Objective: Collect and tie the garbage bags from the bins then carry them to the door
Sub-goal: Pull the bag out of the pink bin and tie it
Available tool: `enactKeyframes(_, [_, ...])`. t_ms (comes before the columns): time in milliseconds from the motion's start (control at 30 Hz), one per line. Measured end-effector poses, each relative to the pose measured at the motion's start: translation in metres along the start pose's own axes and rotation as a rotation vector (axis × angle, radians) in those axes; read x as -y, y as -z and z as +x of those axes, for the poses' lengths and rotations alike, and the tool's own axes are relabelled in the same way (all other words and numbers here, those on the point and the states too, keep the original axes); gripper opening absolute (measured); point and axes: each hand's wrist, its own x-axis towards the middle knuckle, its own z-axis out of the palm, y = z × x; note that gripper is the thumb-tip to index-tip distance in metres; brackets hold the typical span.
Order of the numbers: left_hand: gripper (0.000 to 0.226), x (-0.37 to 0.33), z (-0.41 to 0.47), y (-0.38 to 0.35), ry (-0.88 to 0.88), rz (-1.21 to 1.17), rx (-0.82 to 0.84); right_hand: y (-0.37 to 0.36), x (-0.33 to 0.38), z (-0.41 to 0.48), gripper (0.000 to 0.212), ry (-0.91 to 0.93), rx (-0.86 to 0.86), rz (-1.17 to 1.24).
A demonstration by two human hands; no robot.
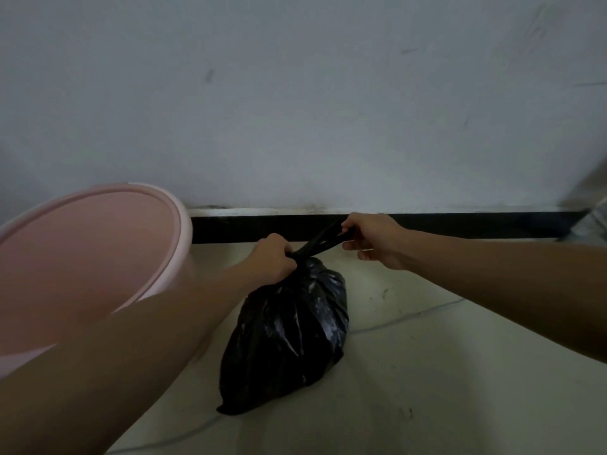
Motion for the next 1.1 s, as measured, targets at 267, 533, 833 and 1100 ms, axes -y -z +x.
enactKeyframes(267, [0.016, -0.005, -0.019, 0.021, -0.010, -0.405, 0.225, 0.001, 0.014, 0.003, 0.021, -0.033, -0.018, 0.206])
enactKeyframes(533, [0.020, 0.004, -0.027, 0.028, 0.007, -0.380, 0.056, 0.007, 0.017, -0.001, 0.025, -0.021, -0.086, 0.208])
enactKeyframes(833, [0.021, 0.014, -0.016, 0.021, 0.121, -0.270, 0.072, 0.008, 0.030, -0.004, 0.014, 0.074, -0.228, 0.209])
enactKeyframes(1100, [0.018, 0.040, 0.003, -0.014, 0.076, -0.140, -0.114, 0.011, 0.025, 0.004, 0.026, 0.229, -0.101, -0.185])
